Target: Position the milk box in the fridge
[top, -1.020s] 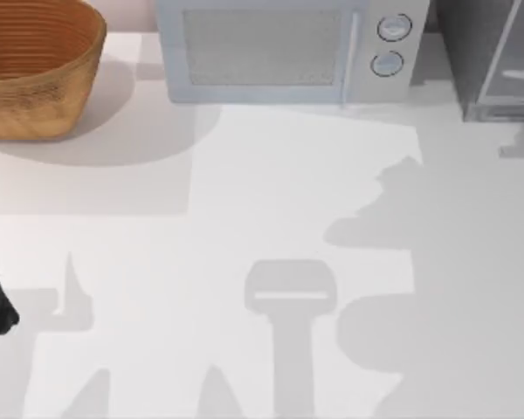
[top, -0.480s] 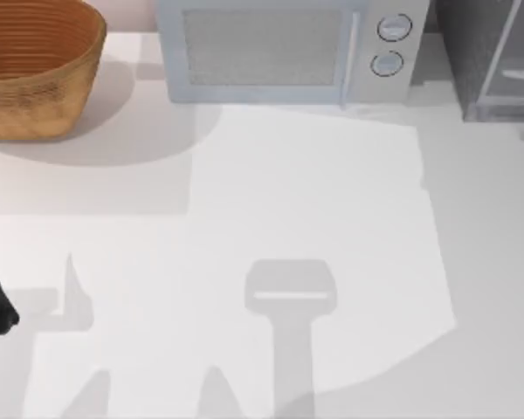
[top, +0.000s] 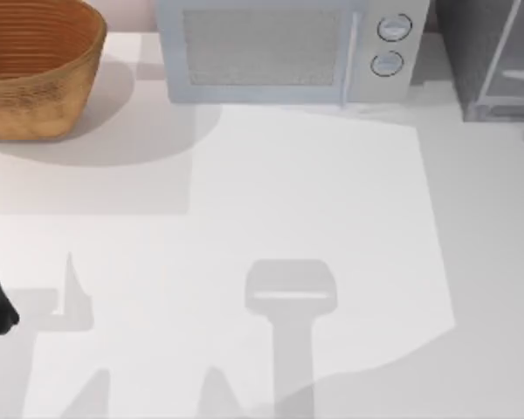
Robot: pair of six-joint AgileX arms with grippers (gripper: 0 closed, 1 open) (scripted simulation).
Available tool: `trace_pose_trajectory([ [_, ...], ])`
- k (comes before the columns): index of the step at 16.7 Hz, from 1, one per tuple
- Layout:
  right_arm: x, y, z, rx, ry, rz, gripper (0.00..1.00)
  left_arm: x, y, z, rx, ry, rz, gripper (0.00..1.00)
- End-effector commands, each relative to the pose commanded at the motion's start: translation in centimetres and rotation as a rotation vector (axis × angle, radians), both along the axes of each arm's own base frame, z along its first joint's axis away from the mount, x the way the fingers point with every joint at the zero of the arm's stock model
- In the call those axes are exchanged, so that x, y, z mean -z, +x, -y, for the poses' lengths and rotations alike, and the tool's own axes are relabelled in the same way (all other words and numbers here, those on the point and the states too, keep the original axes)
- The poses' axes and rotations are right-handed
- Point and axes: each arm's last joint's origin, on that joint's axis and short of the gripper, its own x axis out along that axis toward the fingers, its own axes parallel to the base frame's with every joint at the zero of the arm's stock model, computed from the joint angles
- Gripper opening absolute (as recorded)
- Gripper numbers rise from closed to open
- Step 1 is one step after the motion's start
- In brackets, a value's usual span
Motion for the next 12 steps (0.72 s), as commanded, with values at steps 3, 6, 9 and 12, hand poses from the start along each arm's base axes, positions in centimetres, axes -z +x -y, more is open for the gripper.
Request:
trace_pose_trajectory([
  [3, 0.0, 0.6, 0.1, -0.001, 0.001, 0.003, 0.00, 0.0, 0.0, 0.0, 0.000, 0.000, 0.000, 1.00],
  [6, 0.0, 2.0, 0.2, -0.001, 0.002, 0.002, 0.00, 0.0, 0.0, 0.0, 0.000, 0.000, 0.000, 1.00],
  [9, -0.3, 3.4, 0.3, -0.001, 0.002, 0.004, 0.00, 0.0, 0.0, 0.0, 0.000, 0.000, 0.000, 1.00],
  [12, -0.6, 4.8, 0.4, 0.001, 0.001, 0.006, 0.00, 0.0, 0.0, 0.0, 0.000, 0.000, 0.000, 1.00],
])
